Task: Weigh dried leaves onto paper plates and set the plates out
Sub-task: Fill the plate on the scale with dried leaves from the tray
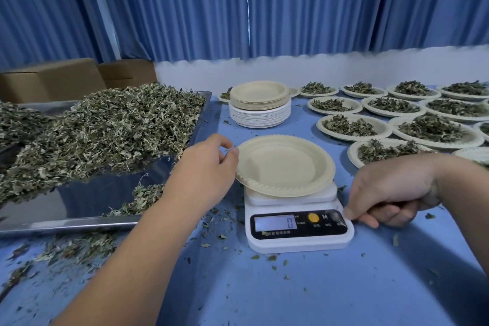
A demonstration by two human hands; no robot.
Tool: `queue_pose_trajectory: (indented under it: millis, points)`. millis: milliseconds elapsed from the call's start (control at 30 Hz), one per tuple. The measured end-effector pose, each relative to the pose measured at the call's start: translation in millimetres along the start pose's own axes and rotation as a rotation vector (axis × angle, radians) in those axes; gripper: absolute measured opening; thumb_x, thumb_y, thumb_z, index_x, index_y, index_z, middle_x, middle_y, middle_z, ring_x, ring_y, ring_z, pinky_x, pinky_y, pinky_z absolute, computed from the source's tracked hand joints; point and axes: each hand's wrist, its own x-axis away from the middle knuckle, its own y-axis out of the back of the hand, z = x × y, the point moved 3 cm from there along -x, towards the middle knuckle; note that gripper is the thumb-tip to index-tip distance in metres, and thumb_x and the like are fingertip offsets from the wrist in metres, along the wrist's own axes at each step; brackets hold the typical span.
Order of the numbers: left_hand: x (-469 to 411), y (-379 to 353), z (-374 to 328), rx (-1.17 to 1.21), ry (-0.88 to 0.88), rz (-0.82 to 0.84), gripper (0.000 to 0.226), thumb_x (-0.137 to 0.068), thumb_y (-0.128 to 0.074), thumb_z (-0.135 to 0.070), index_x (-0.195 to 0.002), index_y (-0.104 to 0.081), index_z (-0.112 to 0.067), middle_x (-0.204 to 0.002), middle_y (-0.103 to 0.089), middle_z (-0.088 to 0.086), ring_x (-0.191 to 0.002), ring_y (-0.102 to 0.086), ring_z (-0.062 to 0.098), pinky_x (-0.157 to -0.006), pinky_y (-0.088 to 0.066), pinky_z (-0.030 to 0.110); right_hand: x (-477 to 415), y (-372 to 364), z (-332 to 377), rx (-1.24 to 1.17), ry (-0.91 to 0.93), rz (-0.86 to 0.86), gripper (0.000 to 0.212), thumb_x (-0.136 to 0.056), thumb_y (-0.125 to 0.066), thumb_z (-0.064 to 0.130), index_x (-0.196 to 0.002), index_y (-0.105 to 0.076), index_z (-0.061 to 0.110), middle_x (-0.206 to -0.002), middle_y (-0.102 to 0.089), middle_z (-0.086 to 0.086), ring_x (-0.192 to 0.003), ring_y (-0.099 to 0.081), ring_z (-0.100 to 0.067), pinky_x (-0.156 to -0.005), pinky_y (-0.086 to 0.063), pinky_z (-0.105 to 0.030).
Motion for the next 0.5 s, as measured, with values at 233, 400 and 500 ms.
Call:
queue_pose_trajectory:
  millis: [233, 400, 500]
  points:
    - [0, -5, 1, 0.031, 0.002, 0.013, 0.013, -0.095, -0.051, -0.038, -0.103, -0.059, -0.031, -0.059, -0.057, -0.012, -0.055, -0.052, 0.002, -0.058, -0.044, 0.029, 13, 23, -2, -0.492, 0.364, -0.223, 0.029, -0.071, -0.067, 0.023, -0.053, -0.052, 0.005, -0.041, -0.025, -0.001, -0.032, -0.023, -0.008, -0.04, -0.012, -0.013]
    - [1, -8, -2, 0.082, 0.012, 0.027, 0.015, -0.095, -0.051, -0.038, -0.104, -0.06, -0.031, -0.058, -0.056, -0.024, -0.054, -0.051, -0.002, -0.06, -0.046, 0.03, -2, 30, 5, -0.611, 0.509, -0.639, 0.033, -0.084, -0.064, 0.022, -0.055, -0.052, 0.009, -0.048, -0.022, -0.002, -0.037, -0.021, -0.013, -0.038, -0.015, -0.018]
    - [1, -5, -3, 0.114, 0.02, 0.016, 0.012, -0.095, -0.051, -0.038, -0.099, -0.06, -0.032, -0.058, -0.057, -0.026, -0.052, -0.051, -0.002, -0.056, -0.045, 0.028, -9, 36, 3, -0.604, 0.547, -0.879, 0.041, -0.092, -0.059, 0.024, -0.053, -0.055, 0.012, -0.046, -0.024, -0.003, -0.038, -0.022, -0.015, -0.035, -0.02, -0.017]
